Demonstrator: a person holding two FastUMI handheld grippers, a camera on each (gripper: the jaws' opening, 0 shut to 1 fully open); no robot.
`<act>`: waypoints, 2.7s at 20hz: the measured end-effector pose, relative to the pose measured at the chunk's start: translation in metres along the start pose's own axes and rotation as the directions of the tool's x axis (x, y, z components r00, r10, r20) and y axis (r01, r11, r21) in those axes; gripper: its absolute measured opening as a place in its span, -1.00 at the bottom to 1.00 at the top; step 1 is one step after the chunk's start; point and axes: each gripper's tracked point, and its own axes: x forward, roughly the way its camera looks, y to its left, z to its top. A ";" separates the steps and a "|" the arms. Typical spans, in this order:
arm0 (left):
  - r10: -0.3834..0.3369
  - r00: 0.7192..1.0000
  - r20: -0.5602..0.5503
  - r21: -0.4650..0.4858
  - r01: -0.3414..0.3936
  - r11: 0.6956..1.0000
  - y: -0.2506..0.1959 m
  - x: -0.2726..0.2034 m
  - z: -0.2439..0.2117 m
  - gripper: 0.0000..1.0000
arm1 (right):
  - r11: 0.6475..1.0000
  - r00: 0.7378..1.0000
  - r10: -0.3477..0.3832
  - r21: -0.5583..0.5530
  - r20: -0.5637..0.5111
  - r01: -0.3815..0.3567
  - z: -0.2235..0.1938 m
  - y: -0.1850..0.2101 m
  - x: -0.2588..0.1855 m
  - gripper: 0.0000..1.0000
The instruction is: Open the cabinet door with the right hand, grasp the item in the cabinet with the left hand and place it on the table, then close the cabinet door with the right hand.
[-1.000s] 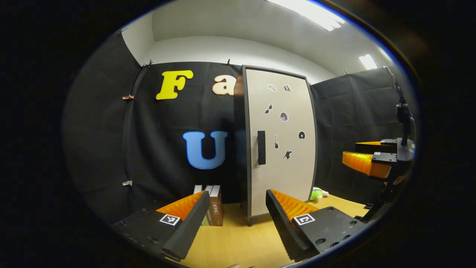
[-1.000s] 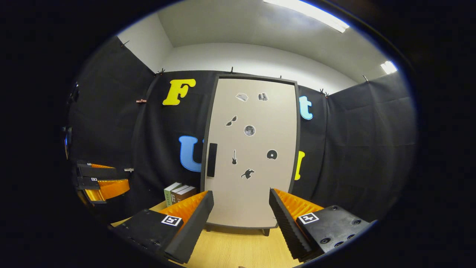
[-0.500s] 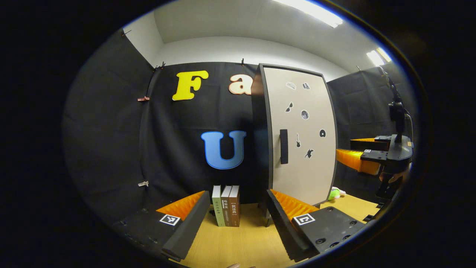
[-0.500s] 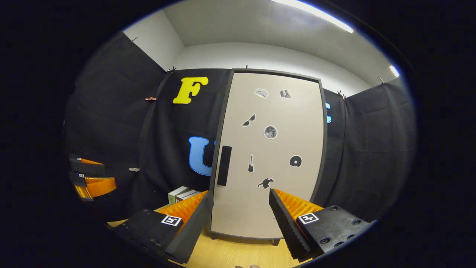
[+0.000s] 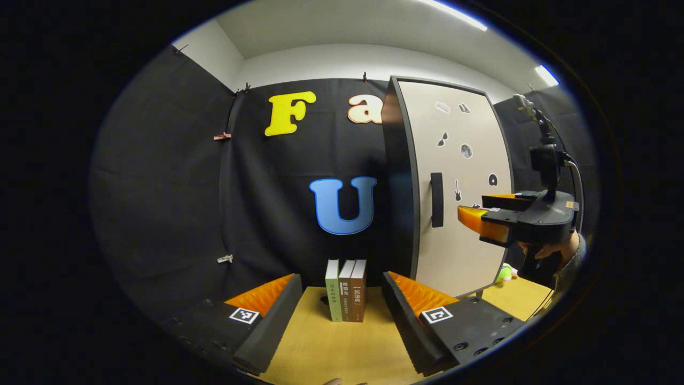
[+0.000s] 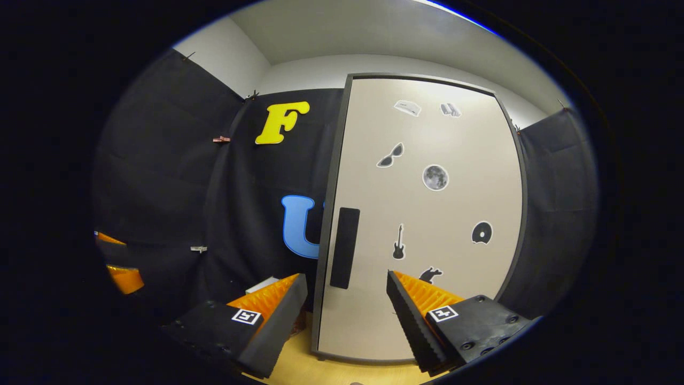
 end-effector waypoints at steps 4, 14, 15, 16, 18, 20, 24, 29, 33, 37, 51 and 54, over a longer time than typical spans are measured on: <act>0.058 0.998 0.008 0.000 -0.058 0.998 0.018 -0.006 0.002 0.89 | 0.998 0.998 -0.058 0.037 0.029 0.056 0.008 -0.003 0.039 0.94; 0.180 0.983 -0.022 -0.043 -0.181 0.983 0.050 -0.034 -0.010 0.89 | 0.988 0.988 -0.152 0.039 0.001 0.152 -0.009 -0.008 0.096 0.86; 0.193 0.981 -0.026 -0.045 -0.194 0.980 0.053 -0.036 -0.012 0.90 | 0.986 0.987 -0.163 0.031 0.000 0.163 -0.011 -0.010 0.100 0.76; 0.205 0.978 -0.032 -0.046 -0.206 0.977 0.056 -0.039 -0.012 0.89 | 0.985 0.986 -0.169 0.032 -0.004 0.169 -0.013 -0.010 0.103 0.64; 0.226 0.973 -0.038 -0.044 -0.228 0.973 0.061 -0.046 -0.014 0.89 | 0.984 0.986 -0.166 0.053 -0.024 0.168 -0.020 -0.008 0.110 0.41; 0.243 0.969 -0.041 -0.037 -0.244 0.969 0.065 -0.052 -0.015 0.89 | 0.982 0.985 -0.171 0.077 -0.034 0.173 -0.022 -0.004 0.111 -0.23; 0.259 0.965 -0.041 -0.054 -0.261 0.964 0.071 -0.064 -0.016 0.89 | 0.979 0.981 -0.194 0.052 -0.032 0.195 -0.022 -0.005 0.114 -0.53; 0.247 0.968 -0.041 -0.050 -0.249 0.967 0.077 -0.076 -0.022 0.89 | 0.984 0.984 -0.173 0.040 -0.053 0.175 -0.021 -0.002 0.104 -0.77; 0.186 0.982 -0.025 -0.057 -0.188 0.981 0.072 -0.087 -0.022 0.89 | 0.987 0.987 -0.153 0.046 -0.056 0.156 -0.016 0.002 0.076 -0.77; 0.125 0.992 -0.019 -0.034 -0.126 0.991 0.068 -0.097 -0.022 0.89 | 0.988 0.988 -0.138 0.055 -0.066 0.142 -0.013 0.002 0.054 -0.77; -0.118 0.993 0.018 -0.024 0.118 0.993 0.013 -0.113 -0.009 0.89 | 0.991 0.988 -0.129 0.014 -0.087 0.130 0.000 -0.025 -0.042 -0.77; -0.154 0.988 0.023 -0.012 0.154 0.988 -0.009 -0.114 -0.004 0.89 | 0.994 0.991 -0.106 0.003 -0.084 0.107 0.000 -0.035 -0.060 -0.77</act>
